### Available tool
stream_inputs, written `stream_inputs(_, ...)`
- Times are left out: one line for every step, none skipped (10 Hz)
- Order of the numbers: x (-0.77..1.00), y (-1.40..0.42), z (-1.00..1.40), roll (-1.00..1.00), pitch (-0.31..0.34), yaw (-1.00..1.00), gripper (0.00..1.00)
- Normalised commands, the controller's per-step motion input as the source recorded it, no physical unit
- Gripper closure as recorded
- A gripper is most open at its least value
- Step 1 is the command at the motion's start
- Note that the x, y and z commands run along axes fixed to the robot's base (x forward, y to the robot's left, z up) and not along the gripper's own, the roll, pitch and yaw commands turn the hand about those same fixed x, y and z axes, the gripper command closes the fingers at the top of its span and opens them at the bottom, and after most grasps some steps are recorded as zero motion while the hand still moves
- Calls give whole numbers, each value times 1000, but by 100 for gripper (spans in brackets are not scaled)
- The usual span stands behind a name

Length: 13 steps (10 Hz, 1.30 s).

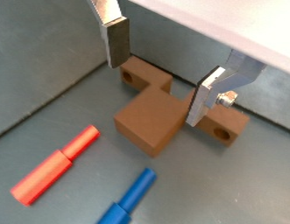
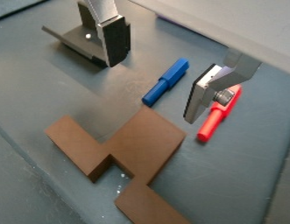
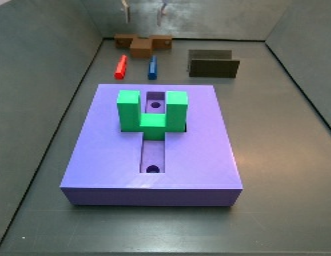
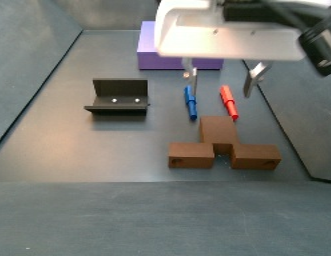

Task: Pick up the brown object. Move up. Place the brown object on the fixture. Regrasp the brown object. Move to above the board. Insert the brown object.
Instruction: Pick up the brown object.

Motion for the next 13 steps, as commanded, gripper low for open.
stream_inputs(303, -31, -571, 90, 117, 0, 0)
stream_inputs(169, -109, -440, 169, 77, 0, 0)
stream_inputs(0, -106, -403, 129, 0, 0, 0)
stream_inputs(-220, -60, -289, 54, -19, 3, 0)
stream_inputs(-326, -29, -271, 9, -59, 31, 0)
stream_inputs(-357, 0, -297, 1, -57, 43, 0)
stream_inputs(-251, 0, -317, 0, -67, 34, 0)
stream_inputs(-94, 0, -314, 0, -60, 17, 0)
stream_inputs(0, 0, -349, 0, -60, 0, 0)
stream_inputs(0, 0, -326, 0, -36, 0, 0)
stream_inputs(0, 0, -331, 0, -31, 0, 0)
stream_inputs(3, 0, -294, 0, -9, 0, 0)
stream_inputs(43, 34, -97, 0, 0, 0, 0)
